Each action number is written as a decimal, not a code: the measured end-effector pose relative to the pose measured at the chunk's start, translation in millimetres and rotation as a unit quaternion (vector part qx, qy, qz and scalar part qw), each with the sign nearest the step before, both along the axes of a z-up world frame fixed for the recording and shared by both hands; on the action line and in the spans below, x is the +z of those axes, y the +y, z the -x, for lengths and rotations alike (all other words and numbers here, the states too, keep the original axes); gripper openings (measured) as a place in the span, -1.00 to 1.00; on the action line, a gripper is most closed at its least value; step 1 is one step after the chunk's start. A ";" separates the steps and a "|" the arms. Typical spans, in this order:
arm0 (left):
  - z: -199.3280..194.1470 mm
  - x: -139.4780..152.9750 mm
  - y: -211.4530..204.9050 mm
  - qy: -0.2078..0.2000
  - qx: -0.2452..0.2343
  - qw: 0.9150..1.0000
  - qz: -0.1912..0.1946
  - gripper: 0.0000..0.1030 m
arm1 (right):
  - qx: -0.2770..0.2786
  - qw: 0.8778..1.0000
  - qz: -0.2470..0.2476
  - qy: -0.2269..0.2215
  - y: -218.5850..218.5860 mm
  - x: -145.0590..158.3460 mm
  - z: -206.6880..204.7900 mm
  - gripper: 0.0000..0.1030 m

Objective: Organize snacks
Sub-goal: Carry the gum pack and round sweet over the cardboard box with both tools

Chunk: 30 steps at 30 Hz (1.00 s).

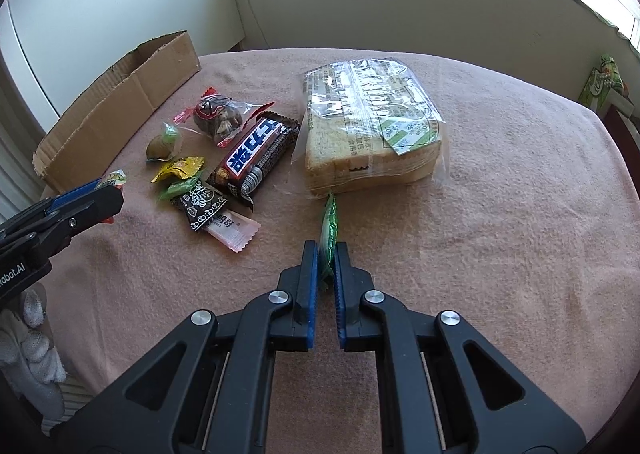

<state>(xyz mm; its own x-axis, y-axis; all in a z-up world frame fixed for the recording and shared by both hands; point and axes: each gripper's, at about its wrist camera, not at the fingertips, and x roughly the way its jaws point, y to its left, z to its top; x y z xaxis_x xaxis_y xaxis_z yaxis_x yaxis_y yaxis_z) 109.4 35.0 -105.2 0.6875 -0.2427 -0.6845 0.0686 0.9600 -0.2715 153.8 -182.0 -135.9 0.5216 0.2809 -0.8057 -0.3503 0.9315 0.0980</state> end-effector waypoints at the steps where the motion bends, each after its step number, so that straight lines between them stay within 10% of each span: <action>1: 1.0 -0.2 0.9 0.000 0.002 1.000 0.000 -0.26 | -0.001 1.000 0.000 -0.001 0.1 0.4 -2.3 -0.85; 30: 5.9 31.6 50.6 -0.039 0.040 0.998 0.015 -0.26 | 0.054 0.996 -0.031 -0.063 50.9 63.1 -2.6 -0.89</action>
<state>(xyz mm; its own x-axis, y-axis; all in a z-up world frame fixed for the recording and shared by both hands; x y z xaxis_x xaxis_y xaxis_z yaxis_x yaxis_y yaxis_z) 103.5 85.6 -73.6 0.7567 -0.2052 -0.6207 0.0150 0.9547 -0.2972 156.4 -131.1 -72.8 0.5817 0.3881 -0.7149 -0.4610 0.8814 0.1034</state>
